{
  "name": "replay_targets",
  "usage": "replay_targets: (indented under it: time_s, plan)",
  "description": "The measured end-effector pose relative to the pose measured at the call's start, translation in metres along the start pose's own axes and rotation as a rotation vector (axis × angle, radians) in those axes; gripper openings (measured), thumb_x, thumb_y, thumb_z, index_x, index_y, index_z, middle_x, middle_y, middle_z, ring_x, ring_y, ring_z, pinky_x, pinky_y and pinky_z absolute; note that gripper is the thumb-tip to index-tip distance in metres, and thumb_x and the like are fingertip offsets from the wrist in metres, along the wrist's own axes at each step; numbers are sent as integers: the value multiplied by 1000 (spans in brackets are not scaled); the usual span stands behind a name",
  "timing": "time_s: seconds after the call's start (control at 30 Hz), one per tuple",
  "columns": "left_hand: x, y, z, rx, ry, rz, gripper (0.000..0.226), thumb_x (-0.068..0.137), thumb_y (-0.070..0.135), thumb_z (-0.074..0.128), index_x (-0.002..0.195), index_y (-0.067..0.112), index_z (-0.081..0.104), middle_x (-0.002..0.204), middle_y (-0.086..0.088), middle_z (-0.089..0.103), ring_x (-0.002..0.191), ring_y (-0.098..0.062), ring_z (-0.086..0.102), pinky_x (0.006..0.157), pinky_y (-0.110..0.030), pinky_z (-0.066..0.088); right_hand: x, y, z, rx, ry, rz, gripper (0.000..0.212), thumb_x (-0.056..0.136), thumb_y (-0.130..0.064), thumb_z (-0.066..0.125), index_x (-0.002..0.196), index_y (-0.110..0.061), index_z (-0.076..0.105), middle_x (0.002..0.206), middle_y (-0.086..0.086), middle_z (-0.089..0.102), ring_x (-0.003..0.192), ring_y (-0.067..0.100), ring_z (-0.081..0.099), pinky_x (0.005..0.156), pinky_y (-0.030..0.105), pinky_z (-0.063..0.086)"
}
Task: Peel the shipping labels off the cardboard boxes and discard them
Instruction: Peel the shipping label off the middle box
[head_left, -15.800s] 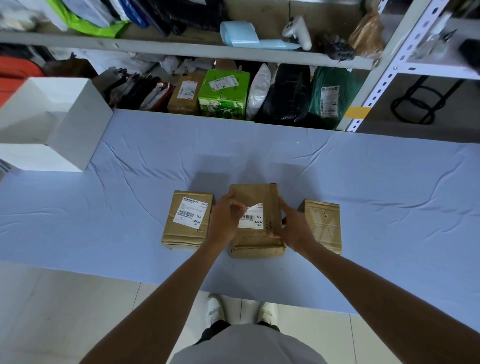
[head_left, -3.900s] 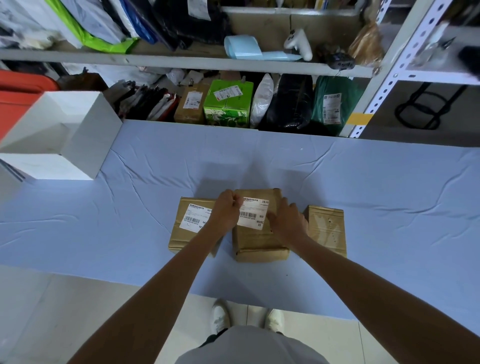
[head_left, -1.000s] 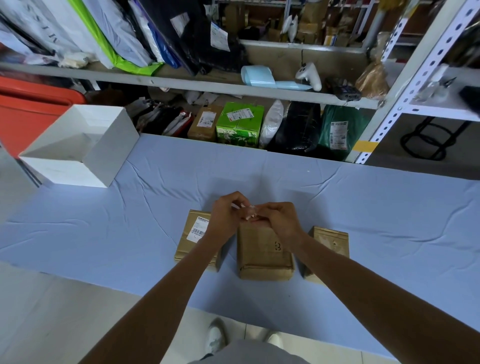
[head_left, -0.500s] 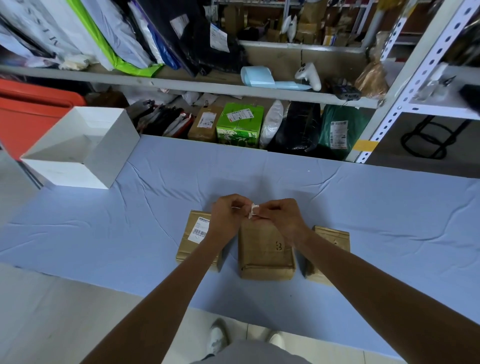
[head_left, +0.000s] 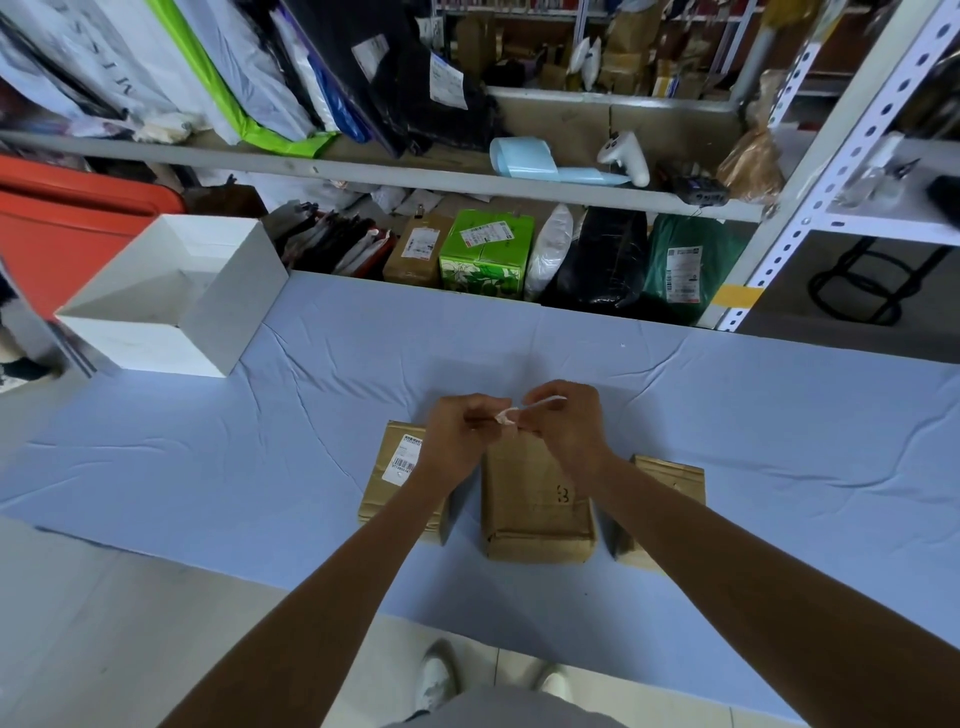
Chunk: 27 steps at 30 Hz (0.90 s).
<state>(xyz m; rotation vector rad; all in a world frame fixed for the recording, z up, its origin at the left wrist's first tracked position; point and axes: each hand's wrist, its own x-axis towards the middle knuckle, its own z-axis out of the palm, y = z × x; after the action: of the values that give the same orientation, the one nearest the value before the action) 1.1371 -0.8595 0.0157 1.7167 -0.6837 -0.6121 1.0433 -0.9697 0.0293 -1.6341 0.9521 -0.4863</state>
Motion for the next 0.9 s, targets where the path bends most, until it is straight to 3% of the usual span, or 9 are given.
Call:
replay_targets:
  time_s: [0.07,0.13,0.33,0.43,0.5,0.57,0.67,0.77,0.9]
  plan:
    - [-3,0,0,13,-4,11,22,71,-2,76,91,7,74,86,-6,74,84,-20,71,83,-32,56,-4,0,1,-117,-32,-121,8,69,-13,82,75,-13,76,65,-2,70,58,4,66,55,12,47]
    - [-4,-1,-1,36,8,26,19,72,-2,74,89,8,75,87,-8,74,85,-22,71,81,-32,57,-6,1,2,-167,-66,-180,3,75,-13,78,77,-14,77,67,-4,71,61,4,67,57,13,50]
    - [-3,0,0,90,54,62,11,76,-3,71,85,2,73,82,-11,73,78,-24,70,76,-37,59,-6,3,5,-277,-118,-307,10,85,-13,68,87,-11,77,78,3,74,70,11,68,66,15,51]
    - [-2,-2,0,130,93,53,10,76,-5,69,80,3,71,77,-10,70,74,-26,69,71,-37,60,-9,0,4,-280,-171,-306,10,82,-19,73,90,-14,77,75,-3,73,65,1,66,60,7,45]
    - [1,-6,0,159,102,36,6,78,-4,70,79,2,70,73,-9,68,67,-21,67,65,-28,59,-11,-1,5,-301,-247,-310,12,80,-17,75,91,-12,77,73,-7,70,61,-9,62,56,3,41]
    - [0,-7,0,189,77,28,6,77,-3,70,76,2,69,66,-5,66,56,-10,63,57,-18,53,-11,3,7,-414,-251,-377,9,78,-10,74,87,-11,77,74,-1,71,63,-3,62,56,8,41]
    - [0,-10,-1,113,53,-16,3,77,-6,70,80,-6,70,67,-10,67,49,-4,63,51,-16,52,-11,9,9,-576,-233,-450,7,84,-13,67,83,-9,73,76,5,66,69,14,56,61,25,39]
    - [1,-12,-2,-23,18,-45,12,80,-5,67,91,-3,72,82,-17,71,66,-17,71,64,-26,60,-11,7,8,-730,-242,-467,15,93,-17,55,87,-9,66,84,5,58,76,19,54,61,25,31]
    - [5,-8,-3,-5,-56,-23,20,85,-6,60,100,2,71,90,-10,71,71,-3,68,70,-19,57,-11,8,5,-751,-234,-489,24,97,-24,49,94,-7,65,88,8,59,78,23,55,67,31,35]
